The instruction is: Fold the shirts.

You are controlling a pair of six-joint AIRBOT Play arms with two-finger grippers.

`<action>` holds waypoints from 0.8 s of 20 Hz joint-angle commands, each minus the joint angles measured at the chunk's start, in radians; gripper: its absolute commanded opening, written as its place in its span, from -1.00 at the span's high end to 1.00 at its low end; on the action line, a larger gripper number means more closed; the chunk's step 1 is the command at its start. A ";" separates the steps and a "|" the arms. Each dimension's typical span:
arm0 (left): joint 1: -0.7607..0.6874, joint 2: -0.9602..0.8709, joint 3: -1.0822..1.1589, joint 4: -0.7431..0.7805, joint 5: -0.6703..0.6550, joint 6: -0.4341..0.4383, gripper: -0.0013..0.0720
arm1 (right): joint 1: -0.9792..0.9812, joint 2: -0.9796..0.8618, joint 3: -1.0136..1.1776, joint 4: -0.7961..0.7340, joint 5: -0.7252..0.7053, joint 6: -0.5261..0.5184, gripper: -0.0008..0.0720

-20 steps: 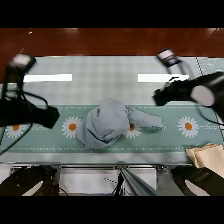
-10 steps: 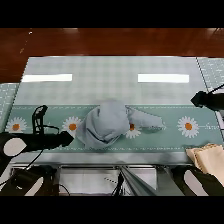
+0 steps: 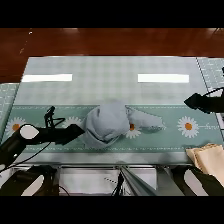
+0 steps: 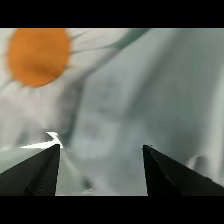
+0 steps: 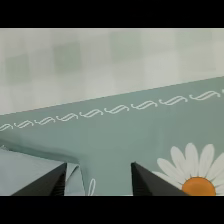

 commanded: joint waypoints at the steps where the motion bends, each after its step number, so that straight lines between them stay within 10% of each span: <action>1: 0.006 -0.179 0.000 -0.246 0.111 0.209 -0.54 | -0.002 0.001 -0.002 0.013 0.003 -0.006 -0.34; 3: 0.006 -0.251 0.019 -0.256 0.122 0.224 0.80 | -0.002 0.001 -0.002 0.014 0.013 -0.006 -0.34; 4: 0.006 -0.268 0.029 -0.255 0.119 0.240 0.91 | -0.002 0.001 -0.002 0.014 0.022 -0.006 -0.34; 16: 0.056 -0.085 0.110 -0.252 -0.011 0.311 0.91 | -0.002 -0.290 -0.090 0.310 0.112 -0.096 -0.38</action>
